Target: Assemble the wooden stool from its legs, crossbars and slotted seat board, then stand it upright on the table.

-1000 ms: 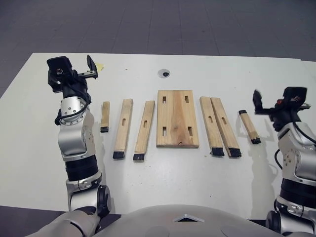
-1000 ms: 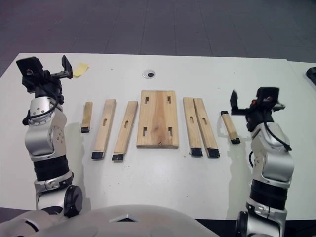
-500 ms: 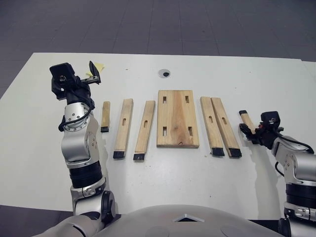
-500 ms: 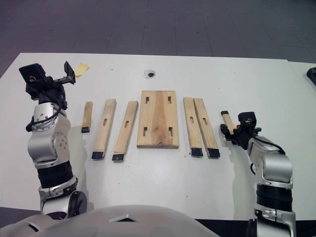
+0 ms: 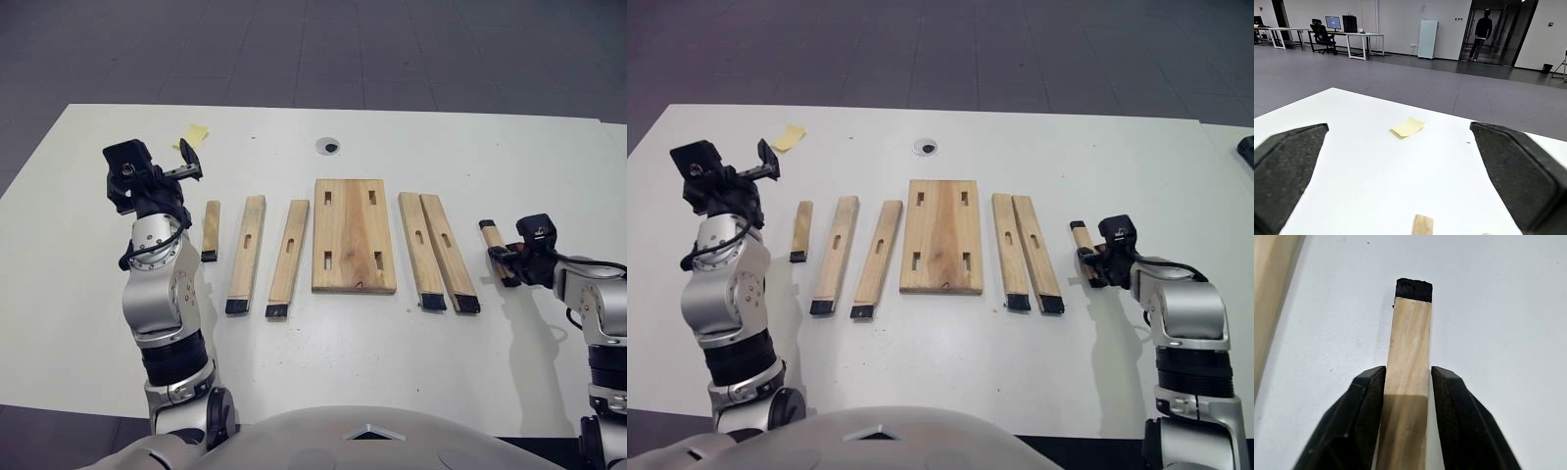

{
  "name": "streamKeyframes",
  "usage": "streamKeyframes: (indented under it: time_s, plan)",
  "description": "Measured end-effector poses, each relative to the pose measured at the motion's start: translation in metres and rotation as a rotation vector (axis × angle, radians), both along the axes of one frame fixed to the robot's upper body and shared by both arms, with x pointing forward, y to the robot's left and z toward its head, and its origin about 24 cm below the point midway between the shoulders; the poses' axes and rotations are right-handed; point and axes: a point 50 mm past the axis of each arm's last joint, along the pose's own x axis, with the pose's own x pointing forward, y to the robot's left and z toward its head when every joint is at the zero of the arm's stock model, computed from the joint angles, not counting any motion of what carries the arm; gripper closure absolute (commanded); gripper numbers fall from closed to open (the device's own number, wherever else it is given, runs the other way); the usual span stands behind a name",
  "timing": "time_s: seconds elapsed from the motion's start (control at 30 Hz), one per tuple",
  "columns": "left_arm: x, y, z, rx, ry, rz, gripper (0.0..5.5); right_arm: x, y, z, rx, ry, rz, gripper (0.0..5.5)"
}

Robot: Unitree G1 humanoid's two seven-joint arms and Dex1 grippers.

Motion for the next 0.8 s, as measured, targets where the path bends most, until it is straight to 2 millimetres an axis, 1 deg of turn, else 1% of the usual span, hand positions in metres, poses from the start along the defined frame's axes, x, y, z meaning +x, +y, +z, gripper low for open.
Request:
streamKeyframes:
  time_s: [0.13, 0.2, 0.27, 0.3, 0.33, 0.37, 0.4, 0.47, 0.5, 0.53, 0.57, 0.6, 0.63, 0.7, 0.8]
  plan:
    - [-0.004, -0.003, -0.006, -0.008, 0.039, -0.002, 0.10, -0.001, -0.002, 0.003, 0.001, 0.001, 0.024, 4.19]
    - [-0.006, -0.004, -0.006, -0.013, 0.038, -0.004, 0.10, -0.001, -0.002, 0.004, 0.007, -0.010, 0.042, 4.19]
    - [-0.007, -0.006, -0.008, -0.017, 0.055, -0.022, 0.10, 0.000, 0.000, 0.005, 0.018, -0.045, 0.075, 4.19]
    - [-0.008, -0.010, -0.009, -0.017, 0.065, -0.058, 0.10, 0.001, 0.001, 0.007, 0.024, -0.075, 0.093, 4.19]
    - [-0.010, -0.019, -0.009, -0.022, 0.062, -0.140, 0.10, 0.005, 0.003, 0.013, 0.024, -0.141, 0.120, 4.19]
    - [-0.011, -0.029, -0.006, -0.049, 0.040, -0.225, 0.10, 0.010, 0.005, 0.025, 0.017, -0.221, 0.152, 4.19]
    - [-0.013, -0.033, -0.002, -0.075, 0.015, -0.278, 0.10, 0.013, 0.007, 0.034, 0.011, -0.281, 0.176, 4.19]
    - [-0.019, -0.042, 0.018, -0.166, -0.104, -0.447, 0.10, 0.026, 0.014, 0.077, 0.029, -0.513, 0.241, 4.19]
    - [-0.021, -0.044, 0.027, -0.205, -0.151, -0.515, 0.10, 0.031, 0.020, 0.098, 0.040, -0.613, 0.275, 4.19]
    - [-0.021, -0.046, 0.034, -0.244, -0.179, -0.575, 0.10, 0.033, 0.029, 0.115, 0.055, -0.692, 0.321, 4.19]
    - [-0.021, -0.049, 0.038, -0.275, -0.195, -0.619, 0.10, 0.034, 0.038, 0.126, 0.068, -0.746, 0.362, 4.19]
    - [-0.019, -0.058, 0.046, -0.324, -0.219, -0.707, 0.10, 0.032, 0.054, 0.138, 0.101, -0.816, 0.430, 4.19]
    - [-0.017, -0.066, 0.054, -0.356, -0.238, -0.773, 0.10, 0.031, 0.067, 0.141, 0.132, -0.843, 0.482, 4.19]
    - [-0.011, -0.083, 0.068, -0.455, -0.274, -0.878, 0.10, 0.028, 0.090, 0.139, 0.196, -0.862, 0.557, 4.19]
    - [0.001, -0.103, 0.077, -0.602, -0.269, -0.938, 0.10, 0.028, 0.116, 0.134, 0.258, -0.871, 0.641, 4.19]
